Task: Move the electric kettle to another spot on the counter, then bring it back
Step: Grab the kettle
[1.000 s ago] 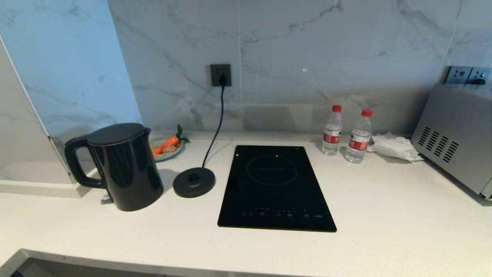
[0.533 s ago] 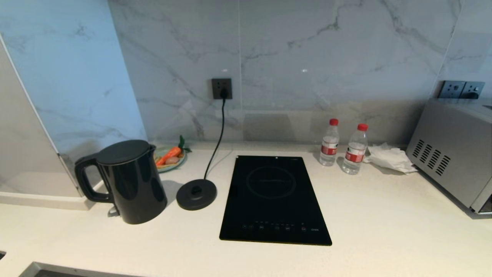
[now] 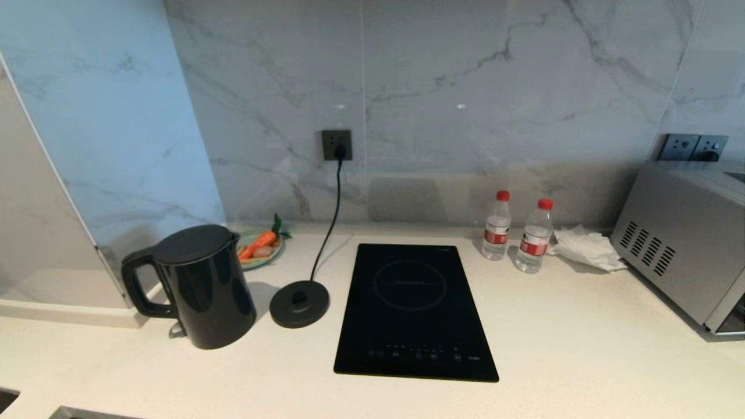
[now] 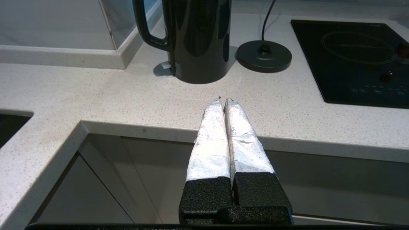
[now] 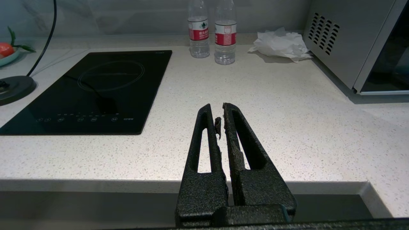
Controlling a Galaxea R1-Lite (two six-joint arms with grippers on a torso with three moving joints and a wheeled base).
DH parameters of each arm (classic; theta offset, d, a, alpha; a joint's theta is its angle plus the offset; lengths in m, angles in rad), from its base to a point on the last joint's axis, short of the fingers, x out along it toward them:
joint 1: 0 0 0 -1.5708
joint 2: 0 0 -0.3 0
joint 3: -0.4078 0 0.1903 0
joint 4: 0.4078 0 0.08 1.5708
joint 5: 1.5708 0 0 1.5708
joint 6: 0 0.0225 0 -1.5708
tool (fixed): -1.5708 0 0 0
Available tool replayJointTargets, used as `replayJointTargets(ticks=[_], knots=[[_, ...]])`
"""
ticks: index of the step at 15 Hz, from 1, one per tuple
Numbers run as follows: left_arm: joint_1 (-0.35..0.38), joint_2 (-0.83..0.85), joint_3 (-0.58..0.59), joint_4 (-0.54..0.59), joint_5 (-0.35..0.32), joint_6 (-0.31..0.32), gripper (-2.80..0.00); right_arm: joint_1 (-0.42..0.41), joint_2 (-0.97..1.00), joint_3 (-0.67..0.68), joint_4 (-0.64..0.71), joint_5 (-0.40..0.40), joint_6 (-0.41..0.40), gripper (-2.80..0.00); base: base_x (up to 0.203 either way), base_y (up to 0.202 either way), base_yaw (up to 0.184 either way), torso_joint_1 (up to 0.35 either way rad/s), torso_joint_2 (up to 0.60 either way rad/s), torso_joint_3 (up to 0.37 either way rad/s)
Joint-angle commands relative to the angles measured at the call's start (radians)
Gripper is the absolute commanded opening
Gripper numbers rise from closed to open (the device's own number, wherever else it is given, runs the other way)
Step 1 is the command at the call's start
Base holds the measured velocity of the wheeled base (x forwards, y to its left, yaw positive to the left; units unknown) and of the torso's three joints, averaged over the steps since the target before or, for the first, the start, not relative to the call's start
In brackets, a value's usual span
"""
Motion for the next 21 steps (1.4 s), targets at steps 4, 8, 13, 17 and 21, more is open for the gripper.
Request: replayJointTargets(ticks=[4, 8, 13, 17, 21], knots=[[0.0, 0.001, 0.0, 0.001, 0.0, 0.0, -2.8, 0.0, 0.0, 0.0, 0.0, 0.0, -0.001, -2.8, 0.0, 0.0, 0.0, 0.0, 0.0, 0.0], [0.001, 0.001, 0.002, 0.001, 0.001, -0.001, -2.8, 0.0, 0.0, 0.001, 0.0, 0.001, -0.001, -2.8, 0.0, 0.0, 0.0, 0.0, 0.0, 0.0], [-0.001, 0.001, 0.002, 0.001, 0.0, -0.003, -2.8, 0.0, 0.0, 0.0, 0.0, 0.001, -0.001, -2.8, 0.0, 0.0, 0.0, 0.0, 0.0, 0.0], [0.002, 0.004, -0.001, 0.004, -0.003, 0.005, -2.8, 0.0, 0.0, 0.0, 0.0, 0.001, -0.001, -2.8, 0.0, 0.0, 0.0, 0.0, 0.0, 0.0], [0.005, 0.1, -0.08, 0.008, -0.003, 0.004, -2.8, 0.0, 0.0, 0.001, 0.0, 0.001, -0.001, -2.8, 0.0, 0.0, 0.0, 0.0, 0.0, 0.0]])
